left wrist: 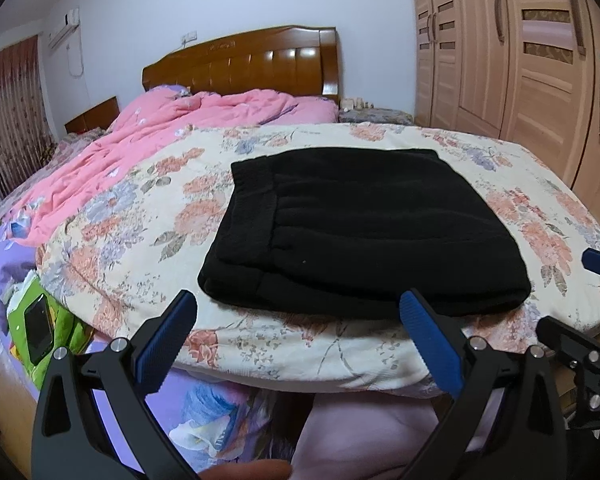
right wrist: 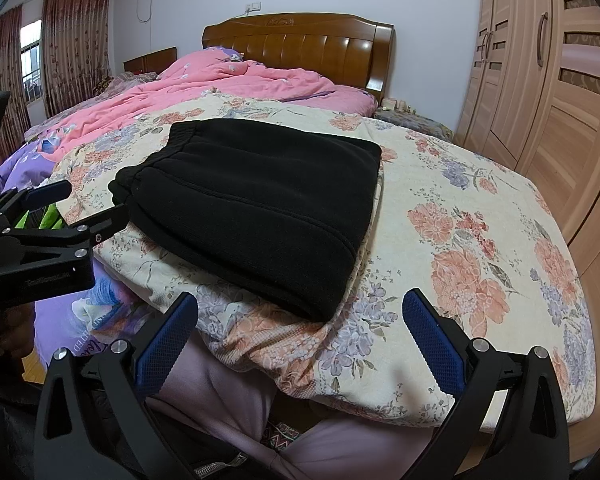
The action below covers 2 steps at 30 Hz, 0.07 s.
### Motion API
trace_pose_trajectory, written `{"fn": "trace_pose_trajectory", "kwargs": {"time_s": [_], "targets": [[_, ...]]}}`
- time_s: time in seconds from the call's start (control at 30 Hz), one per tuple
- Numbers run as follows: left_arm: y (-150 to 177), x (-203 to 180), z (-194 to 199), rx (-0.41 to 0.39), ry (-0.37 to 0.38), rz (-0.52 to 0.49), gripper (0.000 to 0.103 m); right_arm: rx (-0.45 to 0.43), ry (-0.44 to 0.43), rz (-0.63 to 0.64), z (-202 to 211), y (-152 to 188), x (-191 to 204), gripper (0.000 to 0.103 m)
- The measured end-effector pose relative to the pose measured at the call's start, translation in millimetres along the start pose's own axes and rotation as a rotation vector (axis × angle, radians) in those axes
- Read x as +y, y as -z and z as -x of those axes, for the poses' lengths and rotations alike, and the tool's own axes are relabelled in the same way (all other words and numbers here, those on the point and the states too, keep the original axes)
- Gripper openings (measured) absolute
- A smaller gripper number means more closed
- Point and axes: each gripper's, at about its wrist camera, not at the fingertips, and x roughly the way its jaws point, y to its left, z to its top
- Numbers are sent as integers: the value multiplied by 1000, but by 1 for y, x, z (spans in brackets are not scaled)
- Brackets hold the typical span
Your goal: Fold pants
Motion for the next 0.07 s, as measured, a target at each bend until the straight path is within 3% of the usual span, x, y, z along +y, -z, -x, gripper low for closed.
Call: {"fn": "trace_pose_trajectory", "kwargs": {"time_s": [0.07], "targets": [[1, 0, -1, 3, -3, 3, 102, 1, -2, 2, -1, 0, -1, 98]]}}
